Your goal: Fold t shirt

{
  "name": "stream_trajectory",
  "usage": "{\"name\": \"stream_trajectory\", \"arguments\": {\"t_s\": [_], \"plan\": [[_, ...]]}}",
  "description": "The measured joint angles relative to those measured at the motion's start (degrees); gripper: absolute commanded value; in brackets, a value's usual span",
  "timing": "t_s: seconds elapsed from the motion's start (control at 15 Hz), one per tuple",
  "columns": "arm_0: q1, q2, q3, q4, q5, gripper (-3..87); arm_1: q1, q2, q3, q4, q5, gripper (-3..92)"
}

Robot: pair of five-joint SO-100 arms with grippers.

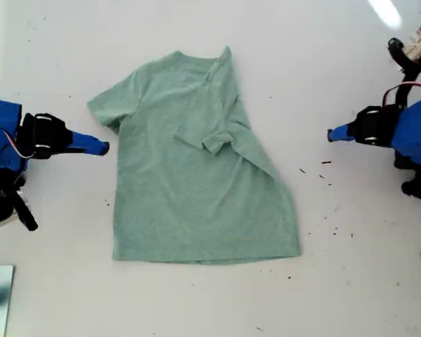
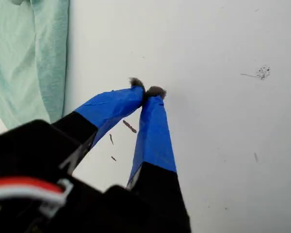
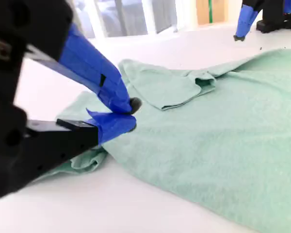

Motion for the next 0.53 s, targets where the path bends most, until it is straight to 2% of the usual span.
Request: {"name": "stream_trajectory", "arguments": {"t_s": [0.13, 0.27, 0.4, 0.47, 0.53], "plan": [[0.09, -12.04, -10.81, 3.34, -2.90, -0.3, 0.00, 0.00, 0.00, 0.00, 0.00, 2.5], [-0.79, -29.62, -28.12, 11.07, -2.81, -0.2, 0.00, 0.00, 0.00, 0.00, 0.00, 2.5], [-5.10, -41.75, -46.93, 23.91, 0.97, -0.2, 0.00, 0.00, 0.00, 0.00, 0.00, 2.5], [-8.79, -47.02, -56.07, 29.44, 6.06, -0.2, 0.00, 0.00, 0.00, 0.00, 0.00, 2.5], [-10.81, -50.10, -61.96, 31.29, 9.93, -0.2, 0.00, 0.00, 0.00, 0.00, 0.00, 2.5]]}}
